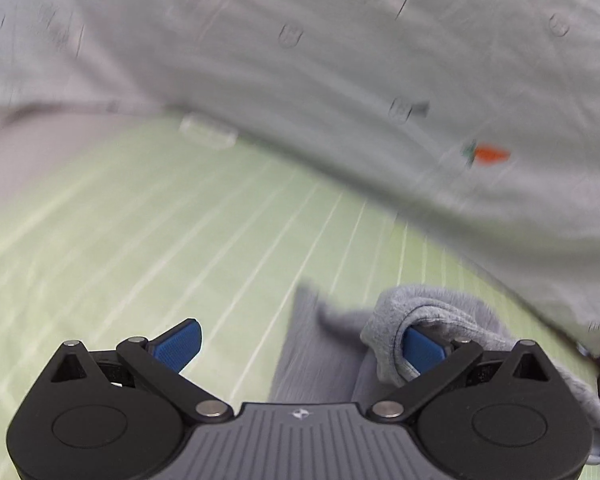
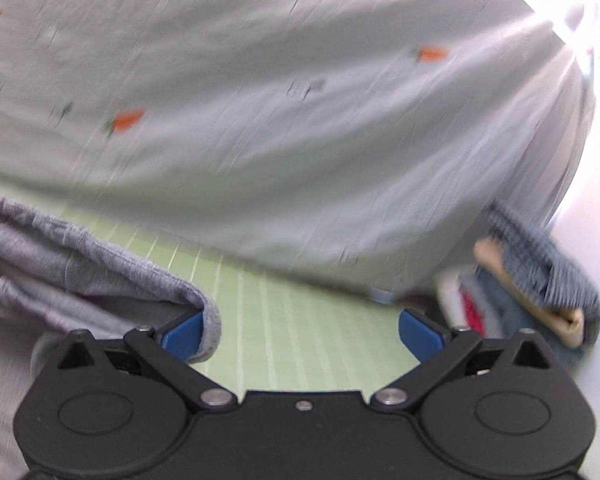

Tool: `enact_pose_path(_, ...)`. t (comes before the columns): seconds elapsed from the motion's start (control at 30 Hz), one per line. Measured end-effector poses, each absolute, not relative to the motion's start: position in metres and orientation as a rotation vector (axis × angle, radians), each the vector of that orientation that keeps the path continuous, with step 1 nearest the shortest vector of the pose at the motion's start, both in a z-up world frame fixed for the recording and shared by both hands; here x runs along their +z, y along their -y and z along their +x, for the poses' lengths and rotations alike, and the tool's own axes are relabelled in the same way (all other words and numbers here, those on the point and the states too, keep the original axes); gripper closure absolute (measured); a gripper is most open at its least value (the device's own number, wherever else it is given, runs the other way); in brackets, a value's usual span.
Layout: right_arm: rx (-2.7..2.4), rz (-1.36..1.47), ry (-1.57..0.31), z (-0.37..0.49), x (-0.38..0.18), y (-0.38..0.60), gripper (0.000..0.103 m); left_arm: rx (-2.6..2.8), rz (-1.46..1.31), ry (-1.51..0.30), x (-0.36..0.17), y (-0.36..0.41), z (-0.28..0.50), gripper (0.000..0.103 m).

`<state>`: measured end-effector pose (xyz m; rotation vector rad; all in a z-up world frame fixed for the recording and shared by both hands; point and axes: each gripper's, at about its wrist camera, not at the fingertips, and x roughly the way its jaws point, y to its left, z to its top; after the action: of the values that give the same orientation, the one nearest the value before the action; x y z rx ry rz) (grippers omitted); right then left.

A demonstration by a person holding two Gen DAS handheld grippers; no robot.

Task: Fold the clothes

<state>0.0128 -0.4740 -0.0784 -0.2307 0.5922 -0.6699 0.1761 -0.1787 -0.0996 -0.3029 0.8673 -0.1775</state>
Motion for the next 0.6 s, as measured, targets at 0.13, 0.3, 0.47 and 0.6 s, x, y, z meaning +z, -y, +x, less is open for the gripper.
enact_pose_path(0.13, -0.633, -0.143, -0.675, 0.004, -0.091, 0.472, 0.001, -0.218, -0.318, -0.924, -0.110, 0.173, 0.159, 0.000)
enact_pose_path(0.3, -0.616, -0.101, -0.613, 0.004, -0.080, 0.470, 0.001, -0.239, -0.342, -0.893, -0.103, 0.166, 0.153, 0.000)
enact_pose_path(0.47, -0.583, -0.066, -0.642, 0.025, -0.087, 0.480, 0.001, -0.251, -0.302, -0.876, -0.102, 0.174, 0.172, 0.000)
enact_pose_path(0.6, -0.526, -0.056, -0.712, 0.033, -0.104, 0.476, 0.001, -0.271, -0.226, -0.897, -0.113, 0.192, 0.183, 0.000)
